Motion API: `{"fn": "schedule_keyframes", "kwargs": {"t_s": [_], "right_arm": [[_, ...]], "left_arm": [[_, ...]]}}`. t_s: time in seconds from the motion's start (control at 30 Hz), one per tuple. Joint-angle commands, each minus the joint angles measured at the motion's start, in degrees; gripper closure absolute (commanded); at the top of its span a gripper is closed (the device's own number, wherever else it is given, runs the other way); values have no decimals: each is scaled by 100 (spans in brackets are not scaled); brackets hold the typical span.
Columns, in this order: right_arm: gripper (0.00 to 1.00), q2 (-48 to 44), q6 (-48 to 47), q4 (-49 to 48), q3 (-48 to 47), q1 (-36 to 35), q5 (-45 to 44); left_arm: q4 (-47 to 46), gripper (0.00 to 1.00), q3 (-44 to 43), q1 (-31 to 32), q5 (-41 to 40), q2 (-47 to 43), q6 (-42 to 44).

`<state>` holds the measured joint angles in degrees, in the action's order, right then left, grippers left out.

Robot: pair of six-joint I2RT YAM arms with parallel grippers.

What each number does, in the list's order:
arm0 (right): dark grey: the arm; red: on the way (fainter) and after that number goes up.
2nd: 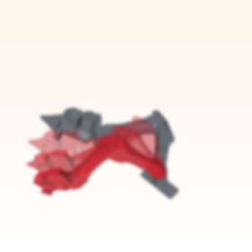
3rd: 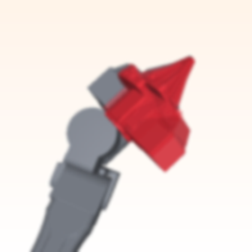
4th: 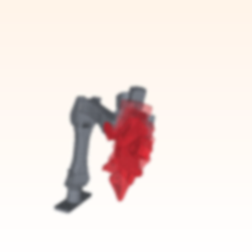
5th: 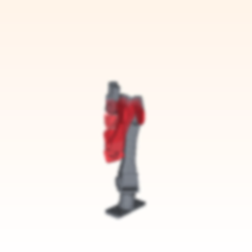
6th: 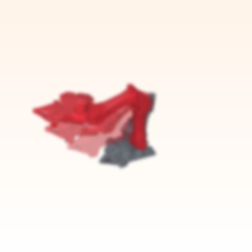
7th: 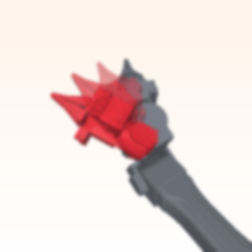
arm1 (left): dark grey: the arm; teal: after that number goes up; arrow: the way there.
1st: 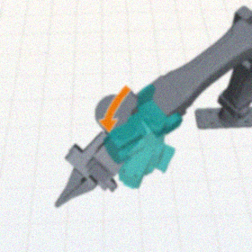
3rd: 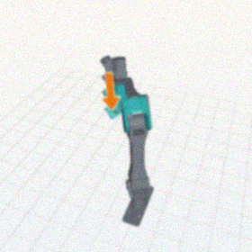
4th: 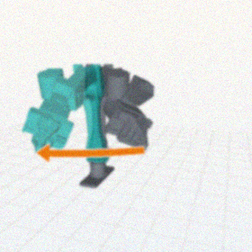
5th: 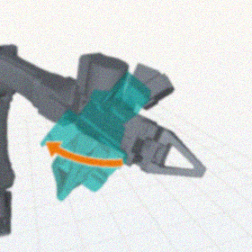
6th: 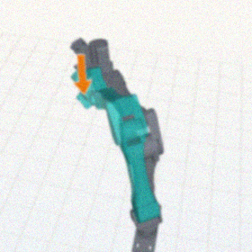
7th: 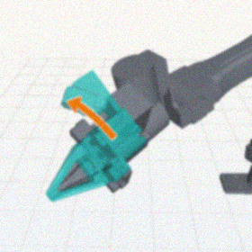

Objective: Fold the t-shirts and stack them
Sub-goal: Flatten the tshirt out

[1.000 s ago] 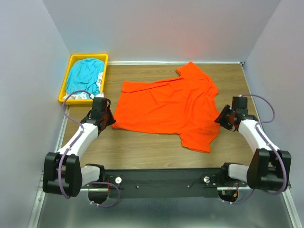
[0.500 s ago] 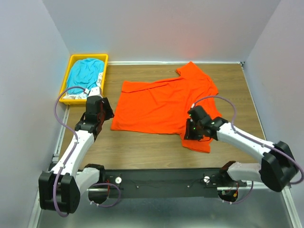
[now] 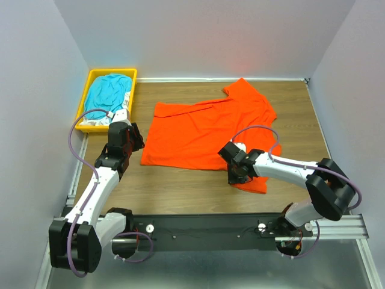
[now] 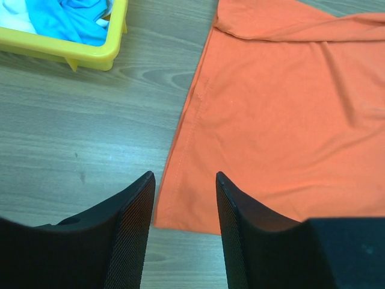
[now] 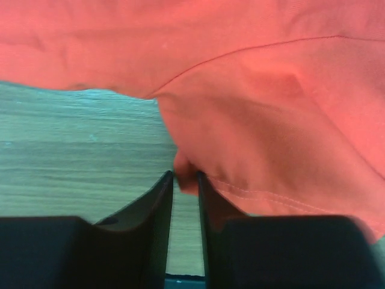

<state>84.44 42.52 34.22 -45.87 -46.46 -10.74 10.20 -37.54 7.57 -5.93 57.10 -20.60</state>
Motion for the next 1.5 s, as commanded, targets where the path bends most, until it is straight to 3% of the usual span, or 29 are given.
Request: {"fn": "schedule_keyframes", "kwargs": {"t_s": [0.0, 0.17, 0.37, 0.63, 0.77, 0.8, 0.97, 1.1, 1.23, 1.4, 1.47], "right_arm": [[76, 230, 151, 147, -133, -109, -376], [97, 274, 142, 304, -396, -276, -253], [99, 213, 108, 1148, -1107, -364, -104], [98, 687, 81, 1219, -1688, -373, 362], [81, 985, -33, 965, -1846, -373, 713], [73, 1012, -94, 938, -1873, -373, 862], [64, 557, -183, 990, -1689, -320, 355], [61, 12, -367, 999, -1206, 328, 2], [59, -533, -666, 615, -732, 1620, -279], [59, -772, -991, -169, -151, 3253, 211], [60, -719, -1053, -450, 95, 3537, 335]], "left_arm": [[-176, 48, 63, -10, 145, -41, 91], [-185, 49, 63, -10, 171, -41, 100], [-211, 49, 62, -10, 242, 20, 118], [-229, 49, 54, -2, 312, 73, 135], [-237, 49, 45, -2, 382, 126, 153], [-237, 49, 45, -1, 417, 135, 153], [-255, 49, 63, 7, 531, 222, 144], [-211, 49, -8, 42, 759, 512, 48], [-158, 54, -297, 156, 919, 1204, -58], [-150, 56, -745, 341, 910, 1988, -189], [-132, 57, -799, 350, 927, 2313, -269]]}}
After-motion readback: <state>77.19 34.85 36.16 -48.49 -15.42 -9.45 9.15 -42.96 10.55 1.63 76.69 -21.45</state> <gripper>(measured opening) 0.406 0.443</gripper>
